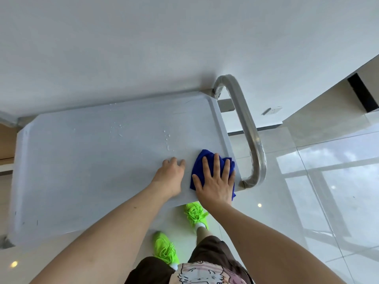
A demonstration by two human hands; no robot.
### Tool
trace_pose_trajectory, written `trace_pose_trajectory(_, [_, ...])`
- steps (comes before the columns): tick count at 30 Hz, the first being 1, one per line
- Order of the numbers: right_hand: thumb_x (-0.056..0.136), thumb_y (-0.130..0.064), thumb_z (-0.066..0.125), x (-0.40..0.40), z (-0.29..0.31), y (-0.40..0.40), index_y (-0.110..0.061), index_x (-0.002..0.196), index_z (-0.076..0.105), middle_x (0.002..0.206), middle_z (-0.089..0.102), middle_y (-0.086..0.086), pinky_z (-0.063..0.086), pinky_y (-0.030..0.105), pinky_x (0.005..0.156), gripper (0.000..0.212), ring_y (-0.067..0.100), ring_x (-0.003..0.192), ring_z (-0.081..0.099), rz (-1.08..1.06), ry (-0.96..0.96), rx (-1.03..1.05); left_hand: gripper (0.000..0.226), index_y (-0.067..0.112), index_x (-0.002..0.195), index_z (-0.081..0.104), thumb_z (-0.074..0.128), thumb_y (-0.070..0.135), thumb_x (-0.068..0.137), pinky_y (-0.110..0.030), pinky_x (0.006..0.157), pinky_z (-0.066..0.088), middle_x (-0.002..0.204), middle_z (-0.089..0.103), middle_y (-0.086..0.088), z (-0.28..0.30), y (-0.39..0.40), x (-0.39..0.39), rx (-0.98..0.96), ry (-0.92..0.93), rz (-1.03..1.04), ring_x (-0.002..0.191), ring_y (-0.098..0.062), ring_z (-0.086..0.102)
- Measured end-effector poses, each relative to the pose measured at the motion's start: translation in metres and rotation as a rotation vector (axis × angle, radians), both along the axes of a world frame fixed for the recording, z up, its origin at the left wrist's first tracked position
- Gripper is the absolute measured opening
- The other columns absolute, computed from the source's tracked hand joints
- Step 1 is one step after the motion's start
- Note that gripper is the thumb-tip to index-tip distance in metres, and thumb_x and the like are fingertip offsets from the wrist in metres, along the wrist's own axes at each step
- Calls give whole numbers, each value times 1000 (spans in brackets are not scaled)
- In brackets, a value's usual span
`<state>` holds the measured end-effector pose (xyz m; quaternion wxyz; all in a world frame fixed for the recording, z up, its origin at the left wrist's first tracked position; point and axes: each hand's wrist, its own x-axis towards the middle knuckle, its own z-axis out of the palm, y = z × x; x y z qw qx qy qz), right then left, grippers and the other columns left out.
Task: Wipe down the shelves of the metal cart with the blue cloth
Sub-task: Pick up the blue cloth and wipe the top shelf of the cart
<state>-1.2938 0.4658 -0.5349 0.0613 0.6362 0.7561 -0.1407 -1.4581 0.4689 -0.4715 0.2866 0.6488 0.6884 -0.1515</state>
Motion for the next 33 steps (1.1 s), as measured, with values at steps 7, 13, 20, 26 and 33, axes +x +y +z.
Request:
trace_pose_trajectory(7, [97, -67, 15, -12, 12, -42, -40, 158, 7, 168, -3, -1, -15, 56, 118, 67, 31, 149, -25, 96, 11, -40, 77, 14, 155, 11, 51, 4, 90, -40, 119, 23, 163, -5, -15, 0, -13, -9, -90, -112, 9, 149, -35, -1])
trace_pose_trajectory(13, [101, -60, 24, -29, 20, -65, -40, 154, 29, 166, 20, -2, 0, 62, 119, 57, 37, 152, 3, 270, 50, -32, 60, 14, 145, 42, 53, -1, 88, -27, 115, 24, 161, 22, -4, -1, -19, -31, 86, -294, 234, 147, -18, 22])
trace_pose_trajectory(20, [94, -72, 22, -48, 9, -29, -45, 155, 13, 167, 11, 3, -5, 70, 114, 67, 44, 150, -1, 354, 9, -40, 59, 17, 145, 40, 58, 13, 89, -39, 113, 29, 157, 30, -10, -8, -29, -56, 287, -112, 350, 146, -29, 19])
trace_pose_trajectory(26, [93, -74, 24, -79, 0, 12, -44, 155, 11, 168, 9, 4, -9, 68, 114, 70, 43, 150, -6, 376, 22, 5, 91, 28, 153, 15, 71, 30, 81, -54, 115, 24, 164, 3, -8, -13, -11, -78, 48, 34, 419, 149, -34, 2])
trace_pose_trajectory(33, [91, -77, 12, -129, -10, 94, -45, 155, 2, 168, -2, 2, -15, 65, 112, 73, 39, 150, -15, 382, 19, 27, 105, 25, 155, 6, 78, 28, 79, -52, 113, 30, 164, -4, -6, -16, -10, -81, -24, 50, 386, 149, -35, 4])
